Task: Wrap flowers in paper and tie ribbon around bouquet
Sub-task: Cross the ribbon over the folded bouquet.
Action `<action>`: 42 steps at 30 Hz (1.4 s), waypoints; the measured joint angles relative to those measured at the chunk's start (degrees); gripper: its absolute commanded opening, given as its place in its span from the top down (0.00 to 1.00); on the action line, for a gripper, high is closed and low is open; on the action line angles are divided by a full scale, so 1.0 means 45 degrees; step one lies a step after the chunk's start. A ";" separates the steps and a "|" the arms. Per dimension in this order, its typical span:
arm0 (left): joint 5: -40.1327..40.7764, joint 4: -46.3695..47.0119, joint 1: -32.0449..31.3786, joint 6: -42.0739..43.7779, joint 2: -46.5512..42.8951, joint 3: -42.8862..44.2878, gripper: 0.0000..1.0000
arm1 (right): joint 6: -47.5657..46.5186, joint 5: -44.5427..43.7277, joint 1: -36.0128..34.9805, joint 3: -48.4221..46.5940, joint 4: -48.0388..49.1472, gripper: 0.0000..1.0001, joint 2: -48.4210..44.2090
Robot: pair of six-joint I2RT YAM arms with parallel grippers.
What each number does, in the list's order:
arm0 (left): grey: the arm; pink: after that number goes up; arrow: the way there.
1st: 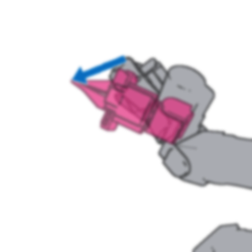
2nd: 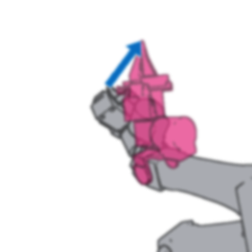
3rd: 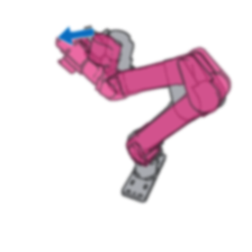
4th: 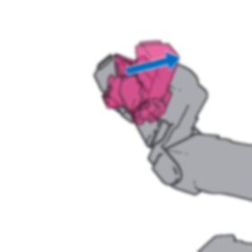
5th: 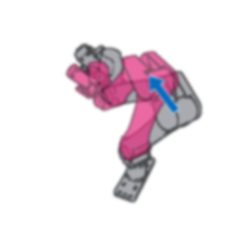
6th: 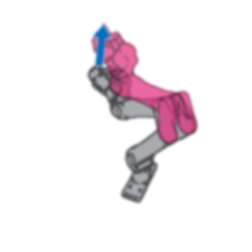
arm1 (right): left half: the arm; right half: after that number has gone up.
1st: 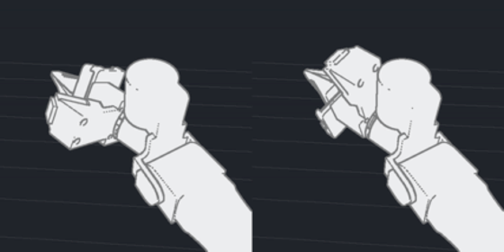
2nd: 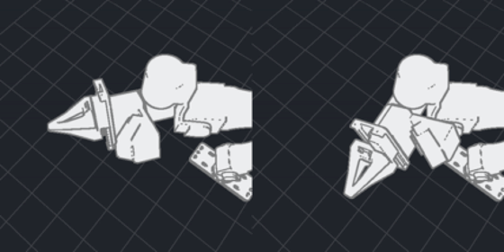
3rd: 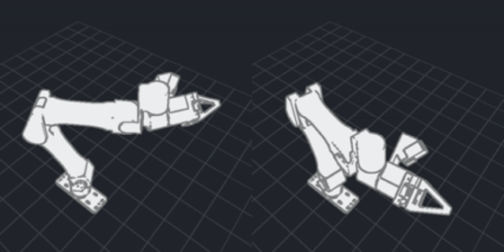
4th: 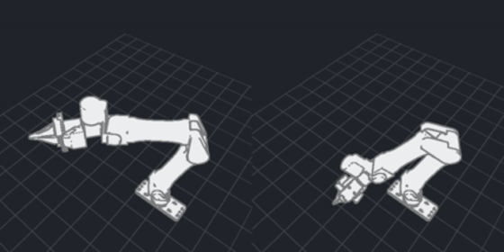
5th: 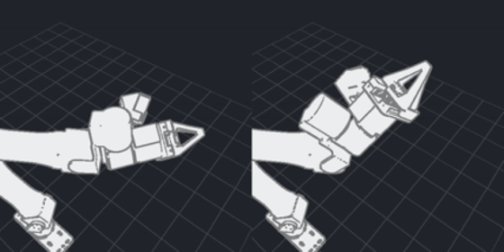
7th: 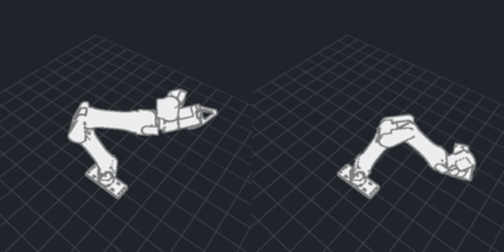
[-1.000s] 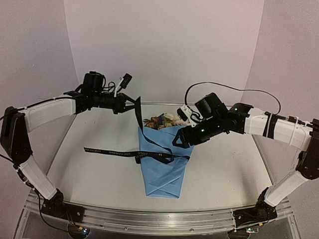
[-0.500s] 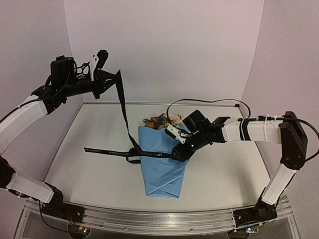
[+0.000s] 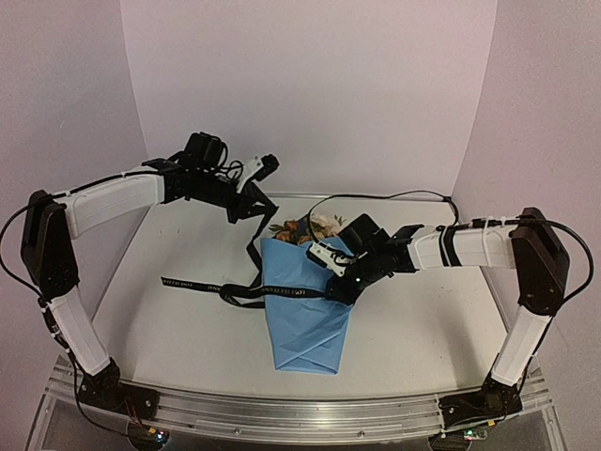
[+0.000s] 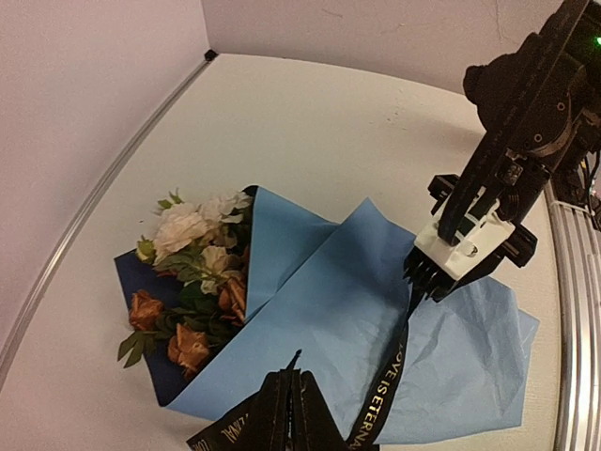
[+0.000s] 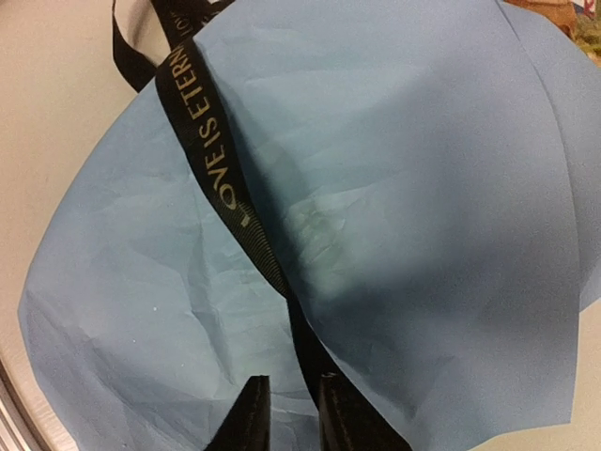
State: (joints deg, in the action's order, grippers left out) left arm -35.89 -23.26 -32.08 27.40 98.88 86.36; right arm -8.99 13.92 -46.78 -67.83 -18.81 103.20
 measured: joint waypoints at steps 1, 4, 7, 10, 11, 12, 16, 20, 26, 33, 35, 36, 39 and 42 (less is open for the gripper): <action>0.0045 -0.0182 -0.0247 0.0149 0.0347 0.0254 0.96 | -0.0006 -0.0037 0.0000 0.0000 0.0010 1.00 0.0000; 0.0259 -0.0548 -0.0842 0.0543 0.1215 0.0679 0.97 | 0.0007 -0.0170 0.0000 0.0025 0.0136 1.00 0.0000; 0.0551 -0.1051 -0.1135 0.0918 0.2070 0.1134 0.97 | 0.0097 -0.0284 0.0000 0.0340 0.0747 1.00 -0.0049; 0.0997 -0.1381 -0.1346 0.1285 0.2904 0.1491 0.97 | 0.0224 -0.0471 0.0000 0.1002 0.1313 0.93 -0.0265; 0.1102 -0.1500 -0.1398 0.1355 0.3097 0.1548 0.98 | 0.0242 -0.0523 0.0000 0.1164 0.1384 0.88 -0.0335; 0.1208 -0.1539 -0.1457 0.1416 0.3270 0.1563 0.98 | 0.0267 -0.0570 0.0000 0.1269 0.1438 0.83 -0.0396; 0.1645 -0.1721 -0.1675 0.1583 0.3595 0.1567 1.00 | 0.0059 -0.0750 0.0000 0.1360 0.1788 0.68 -0.0486; 0.2125 -0.1439 -0.1788 0.1539 0.3591 0.1527 0.97 | -0.0423 -0.0775 0.0000 0.1360 0.1894 0.60 -0.0476; 0.2847 -0.0644 -0.1363 0.0385 0.3184 0.0782 0.69 | -0.0881 -0.0679 0.0000 0.1350 0.1912 0.58 -0.0359; 0.3363 0.0080 0.0344 -0.6035 0.2867 0.0440 0.57 | -0.1559 -0.0553 -0.0062 0.1350 0.1931 0.57 -0.0228; 0.3396 0.0913 0.0747 -0.8821 0.2556 -0.0304 0.54 | -0.1718 -0.0543 -0.0085 0.1350 0.1937 0.57 -0.0228; 0.3430 0.1325 0.0844 -1.0157 0.2352 -0.0772 0.53 | -0.1780 -0.0542 -0.0099 0.1350 0.1939 0.57 -0.0228; 0.3729 0.3362 0.0781 -1.4194 0.1404 -0.3037 0.49 | -0.1922 -0.0547 -0.0112 0.1356 0.1959 0.56 -0.0233; 0.4065 0.4866 0.0591 -1.7852 0.0598 -0.5201 0.47 | -0.1992 -0.0551 -0.0112 0.1365 0.1975 0.55 -0.0232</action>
State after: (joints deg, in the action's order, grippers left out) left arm -17.60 -1.36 -29.42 -52.94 101.57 62.95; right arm -17.96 11.44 -47.29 -61.69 -9.92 102.15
